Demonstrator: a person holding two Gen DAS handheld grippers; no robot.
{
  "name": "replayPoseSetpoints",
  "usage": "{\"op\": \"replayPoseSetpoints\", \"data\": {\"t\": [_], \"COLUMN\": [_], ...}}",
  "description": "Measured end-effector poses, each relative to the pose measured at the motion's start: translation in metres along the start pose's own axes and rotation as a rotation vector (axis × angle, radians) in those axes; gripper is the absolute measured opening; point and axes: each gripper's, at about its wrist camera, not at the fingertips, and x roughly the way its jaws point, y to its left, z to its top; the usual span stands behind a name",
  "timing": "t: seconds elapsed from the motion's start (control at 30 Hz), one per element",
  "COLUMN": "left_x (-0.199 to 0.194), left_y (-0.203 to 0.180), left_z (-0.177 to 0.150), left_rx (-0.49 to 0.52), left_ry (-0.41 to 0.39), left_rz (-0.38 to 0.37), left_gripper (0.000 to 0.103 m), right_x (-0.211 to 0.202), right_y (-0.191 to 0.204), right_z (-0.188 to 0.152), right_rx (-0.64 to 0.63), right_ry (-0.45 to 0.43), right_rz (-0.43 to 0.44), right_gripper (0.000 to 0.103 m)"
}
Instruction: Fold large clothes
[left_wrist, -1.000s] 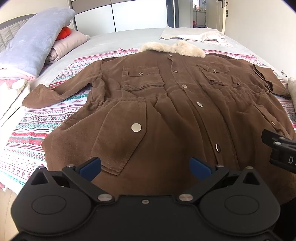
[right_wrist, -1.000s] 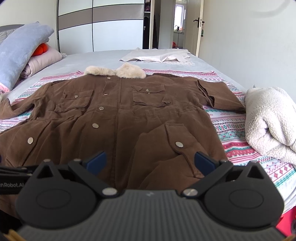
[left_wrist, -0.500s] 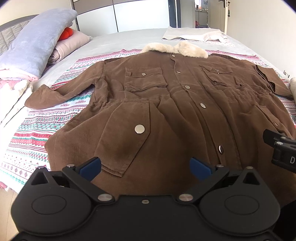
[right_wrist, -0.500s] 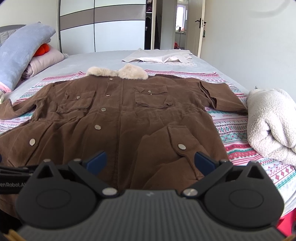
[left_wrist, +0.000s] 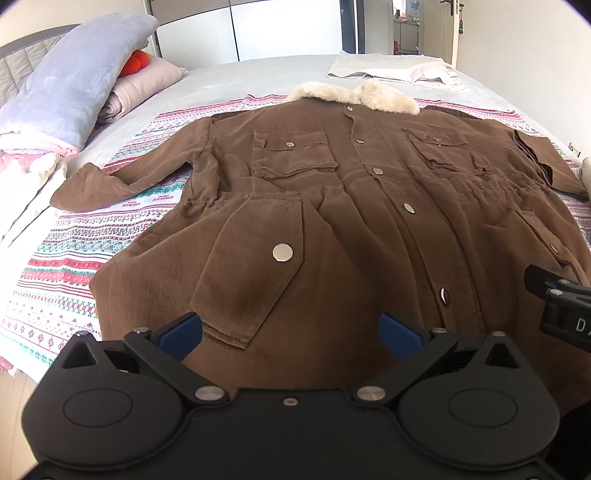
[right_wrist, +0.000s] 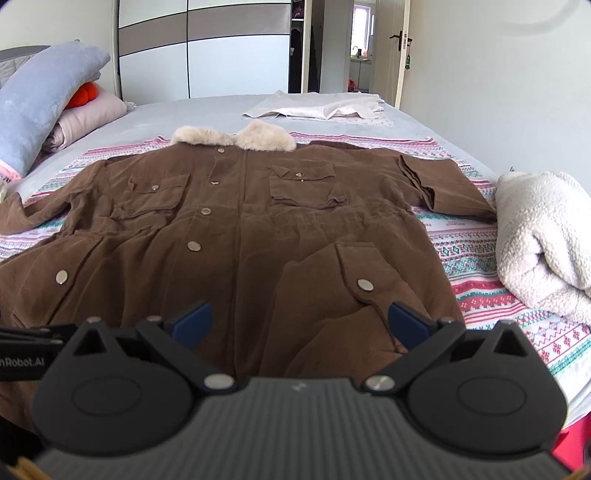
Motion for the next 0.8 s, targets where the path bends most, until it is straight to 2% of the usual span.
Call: {"op": "replayPoseSetpoints", "data": {"t": [0.8], "left_x": [0.0009], "left_y": [-0.0004], "left_z": [-0.0033], "left_rx": [0.001], "left_ry": [-0.002], "left_rz": [0.001], "left_gripper": [0.103], "right_x": [0.0045], "right_y": [-0.0024], "right_z": [-0.0017], "right_rx": [0.000], "right_ry": [0.007], "right_rz": [-0.015], "right_gripper": [0.103]}}
